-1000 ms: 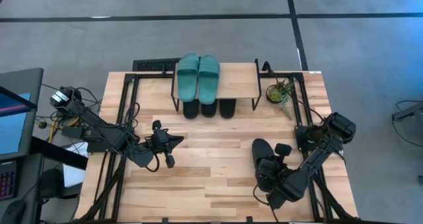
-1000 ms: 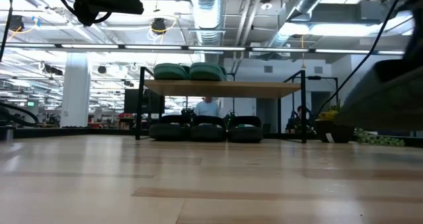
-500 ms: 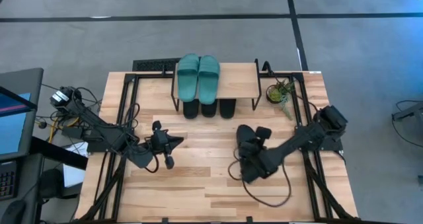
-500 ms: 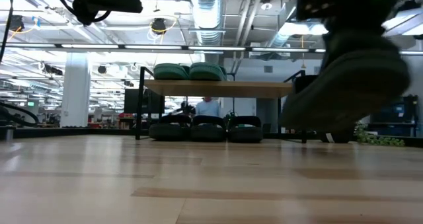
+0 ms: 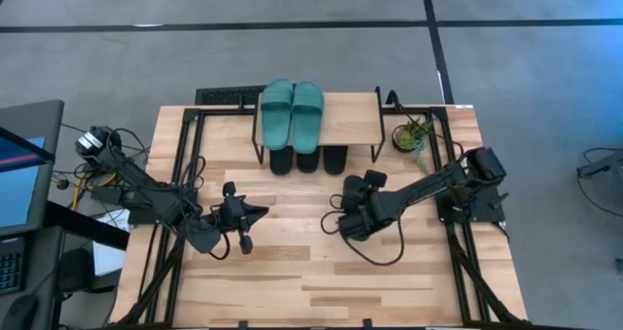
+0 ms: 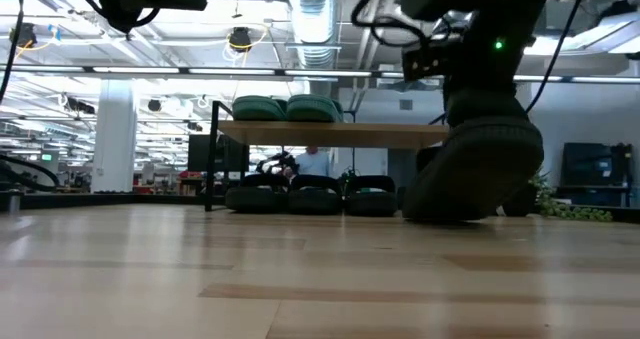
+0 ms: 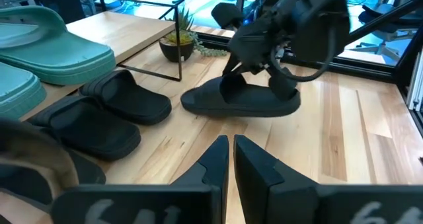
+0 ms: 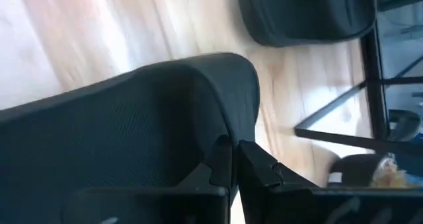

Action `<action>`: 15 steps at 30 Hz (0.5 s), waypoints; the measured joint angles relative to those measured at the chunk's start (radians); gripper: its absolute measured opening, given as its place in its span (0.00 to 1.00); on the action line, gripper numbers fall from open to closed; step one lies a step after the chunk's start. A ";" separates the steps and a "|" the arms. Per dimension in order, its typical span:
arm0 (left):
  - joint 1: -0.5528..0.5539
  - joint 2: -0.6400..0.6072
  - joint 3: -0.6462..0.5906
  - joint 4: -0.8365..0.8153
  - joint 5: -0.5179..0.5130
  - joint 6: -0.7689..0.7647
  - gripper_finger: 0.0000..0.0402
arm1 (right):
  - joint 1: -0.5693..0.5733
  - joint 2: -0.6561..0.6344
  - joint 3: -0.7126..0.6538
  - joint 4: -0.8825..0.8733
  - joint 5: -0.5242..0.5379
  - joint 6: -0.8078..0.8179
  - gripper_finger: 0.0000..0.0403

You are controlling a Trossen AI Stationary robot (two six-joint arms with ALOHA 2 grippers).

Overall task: Pick and place slides into the shelf
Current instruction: Put the black slide under the shelf

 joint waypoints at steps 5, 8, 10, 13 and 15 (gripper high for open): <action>-0.003 0.000 0.000 -0.011 -0.003 0.000 0.03 | -0.037 -0.006 -0.030 0.022 -0.017 -0.056 0.00; -0.003 0.000 0.000 -0.017 -0.004 -0.001 0.03 | -0.064 -0.015 -0.057 0.063 -0.042 -0.093 0.00; -0.003 0.000 0.000 -0.019 -0.004 0.000 0.03 | -0.080 -0.023 -0.071 0.072 -0.046 -0.115 0.00; -0.003 0.000 0.000 -0.032 -0.005 -0.001 0.03 | -0.106 -0.033 -0.089 0.099 -0.046 -0.170 0.00; -0.003 0.000 0.000 -0.033 -0.005 -0.001 0.03 | -0.127 -0.053 -0.111 0.112 -0.051 -0.203 0.00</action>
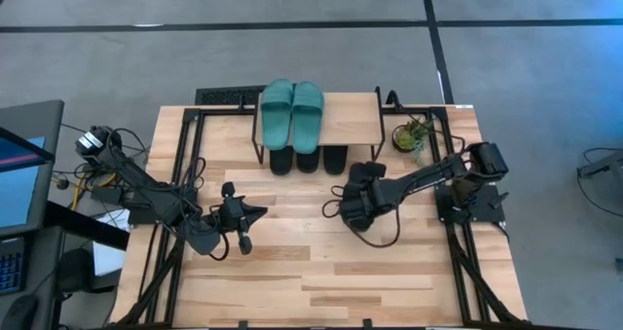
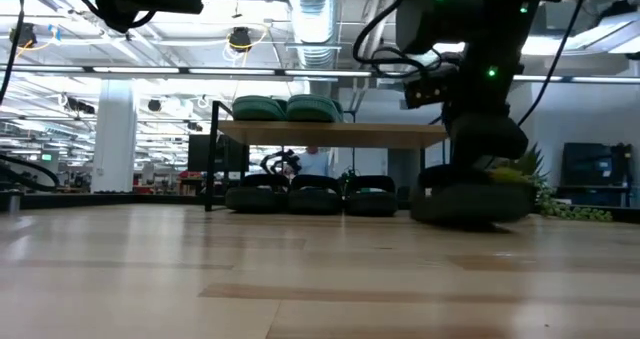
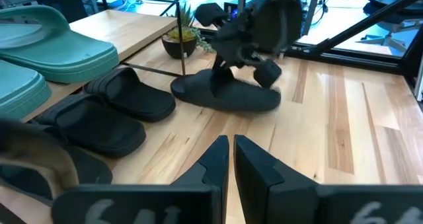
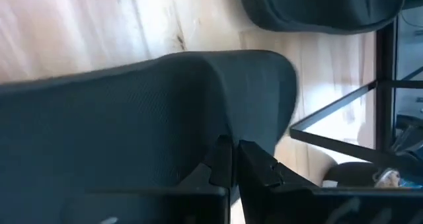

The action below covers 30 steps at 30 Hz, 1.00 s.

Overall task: Pick and place slides into the shelf
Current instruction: Put the black slide under the shelf

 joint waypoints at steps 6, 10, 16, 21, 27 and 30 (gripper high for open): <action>0.001 0.000 0.000 -0.006 -0.008 -0.001 0.03 | -0.077 -0.071 -0.060 0.054 -0.006 -0.076 0.00; 0.001 0.000 0.000 -0.008 -0.029 -0.009 0.03 | -0.127 -0.120 -0.093 0.116 -0.028 -0.163 0.00; 0.001 0.000 0.000 -0.023 -0.049 -0.034 0.03 | -0.188 -0.136 -0.098 0.181 -0.046 -0.300 0.00; 0.001 0.000 0.000 -0.024 -0.054 -0.054 0.03 | -0.231 -0.136 -0.098 0.233 -0.095 -0.382 0.00; 0.001 0.000 0.000 -0.030 -0.063 -0.073 0.03 | -0.293 -0.136 -0.098 0.269 -0.120 -0.456 0.00; 0.001 0.000 0.000 -0.030 -0.079 -0.084 0.03 | -0.311 -0.136 -0.098 0.278 -0.160 -0.461 0.00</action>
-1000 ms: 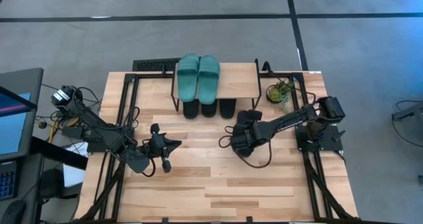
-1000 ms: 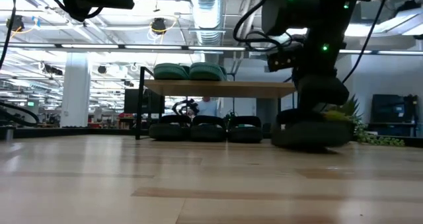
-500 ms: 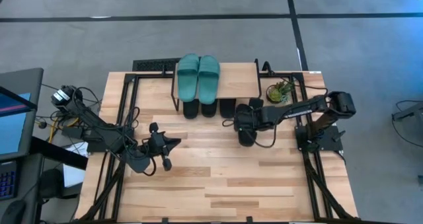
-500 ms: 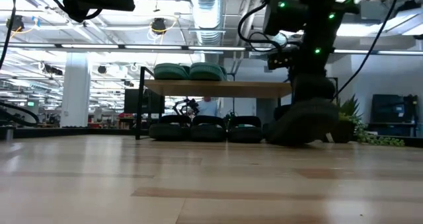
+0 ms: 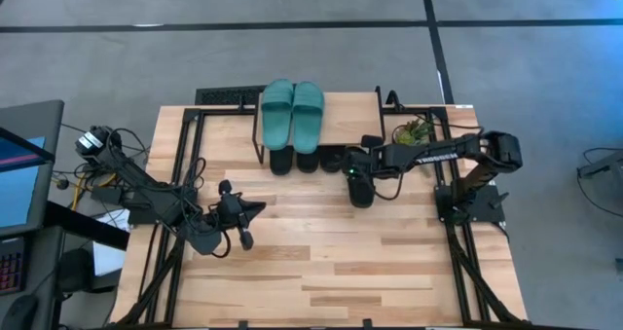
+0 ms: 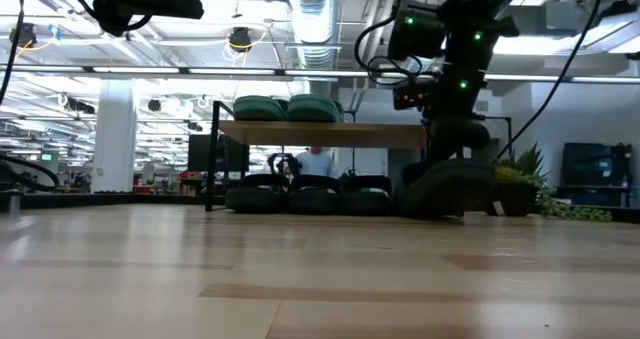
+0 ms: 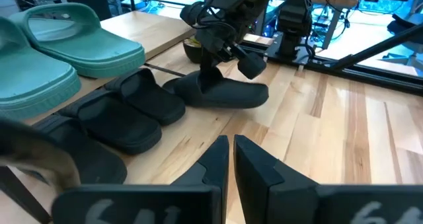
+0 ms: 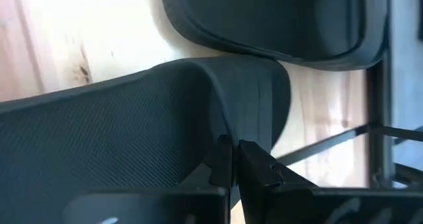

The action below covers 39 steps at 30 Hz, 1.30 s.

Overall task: Pick and place slides into the shelf
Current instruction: Put the black slide under the shelf

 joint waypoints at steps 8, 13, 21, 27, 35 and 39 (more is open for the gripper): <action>0.000 0.000 0.000 0.000 -0.020 -0.005 0.03 | -0.003 0.000 0.000 0.006 -0.017 -0.022 0.02; 0.000 0.000 0.000 0.000 -0.022 -0.005 0.03 | -0.003 0.000 0.000 0.006 -0.022 -0.015 0.11; 0.000 0.000 0.000 0.000 -0.022 -0.005 0.03 | -0.001 0.000 0.000 0.006 -0.022 0.000 0.18; 0.000 0.000 0.000 0.000 -0.022 -0.005 0.03 | 0.001 0.000 0.000 0.006 -0.046 0.010 0.20; 0.000 0.000 0.000 0.000 -0.021 -0.005 0.03 | 0.019 0.000 0.000 0.011 -0.051 0.015 0.25; 0.000 0.000 0.000 0.000 -0.022 -0.005 0.03 | 0.020 0.000 0.000 0.010 -0.051 0.041 0.29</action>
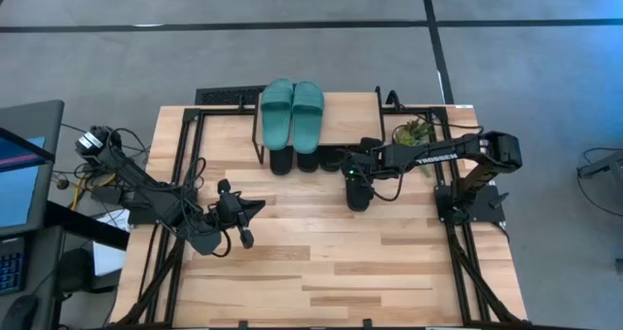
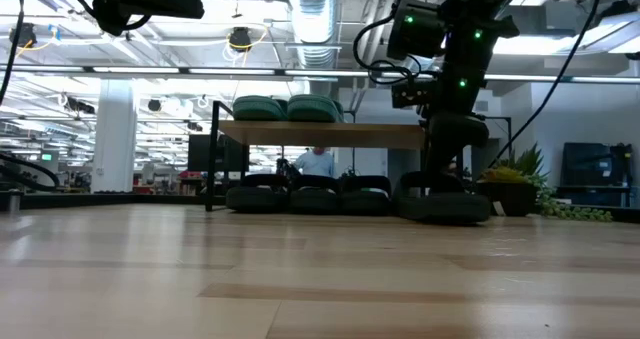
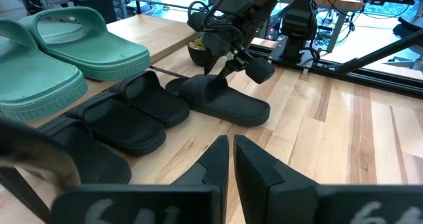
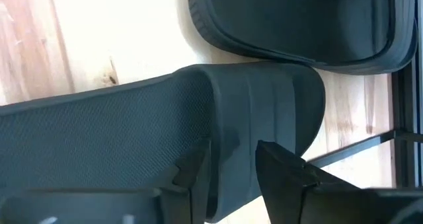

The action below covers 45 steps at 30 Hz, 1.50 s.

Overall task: Pick and place slides into the shelf
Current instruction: Put the black slide under the shelf

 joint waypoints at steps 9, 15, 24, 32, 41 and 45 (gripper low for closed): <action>0.000 0.000 0.000 0.001 0.005 -0.001 0.03 | 0.052 0.000 0.000 -0.005 0.000 0.045 0.40; 0.000 0.000 0.000 0.001 0.005 -0.002 0.03 | 0.116 0.000 0.001 -0.045 0.005 0.134 0.44; 0.000 0.000 0.000 0.001 0.006 -0.001 0.03 | 0.308 0.000 0.001 -0.057 -0.007 0.234 0.41; 0.000 0.000 0.000 -0.007 0.015 0.022 0.03 | 0.443 0.000 0.001 -0.049 -0.019 0.324 0.35; 0.000 0.000 0.000 -0.019 0.032 0.021 0.03 | 0.472 0.000 0.001 -0.026 -0.019 0.359 0.09; 0.000 0.000 0.000 -0.019 0.051 0.019 0.03 | 0.470 0.000 0.001 -0.027 -0.019 0.359 0.03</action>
